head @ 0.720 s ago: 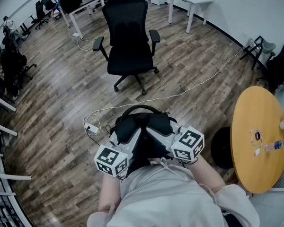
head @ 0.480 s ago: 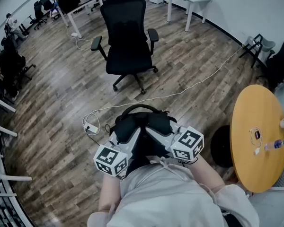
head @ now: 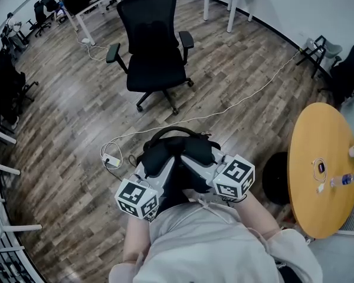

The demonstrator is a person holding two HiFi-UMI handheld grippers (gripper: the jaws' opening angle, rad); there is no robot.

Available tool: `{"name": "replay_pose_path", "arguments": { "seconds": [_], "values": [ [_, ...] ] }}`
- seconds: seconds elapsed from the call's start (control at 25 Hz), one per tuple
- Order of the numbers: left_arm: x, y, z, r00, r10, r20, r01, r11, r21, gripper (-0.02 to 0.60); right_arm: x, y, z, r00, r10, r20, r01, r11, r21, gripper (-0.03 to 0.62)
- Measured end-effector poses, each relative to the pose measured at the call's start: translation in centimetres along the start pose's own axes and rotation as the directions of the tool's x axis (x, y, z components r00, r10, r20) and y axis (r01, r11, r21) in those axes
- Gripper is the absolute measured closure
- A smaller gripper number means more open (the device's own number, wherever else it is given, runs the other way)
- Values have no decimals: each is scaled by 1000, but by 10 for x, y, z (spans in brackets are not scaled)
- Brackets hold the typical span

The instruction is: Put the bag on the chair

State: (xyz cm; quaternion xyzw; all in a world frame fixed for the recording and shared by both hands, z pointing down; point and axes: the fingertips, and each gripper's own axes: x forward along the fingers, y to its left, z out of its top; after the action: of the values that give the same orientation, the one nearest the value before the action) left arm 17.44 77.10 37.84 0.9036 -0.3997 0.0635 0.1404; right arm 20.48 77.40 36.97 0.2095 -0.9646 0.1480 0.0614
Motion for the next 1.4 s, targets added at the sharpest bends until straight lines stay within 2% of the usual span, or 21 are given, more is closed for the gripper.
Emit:
{"name": "replay_pose_path", "arguments": {
  "seconds": [0.28, 1.0, 1.4],
  "values": [
    [37, 60, 19, 1000, -24, -19, 24, 1000, -19, 531, 45, -54, 23, 1000, -20, -2, 20, 999, 27, 569],
    [114, 298, 118, 992, -127, -23, 128, 992, 3, 531, 242, -199, 130, 996, -82, 37, 79, 995, 66, 569],
    [158, 383, 151, 996, -87, -18, 87, 996, 5, 531, 309, -271, 165, 998, -49, 46, 47, 998, 48, 569]
  ]
}}
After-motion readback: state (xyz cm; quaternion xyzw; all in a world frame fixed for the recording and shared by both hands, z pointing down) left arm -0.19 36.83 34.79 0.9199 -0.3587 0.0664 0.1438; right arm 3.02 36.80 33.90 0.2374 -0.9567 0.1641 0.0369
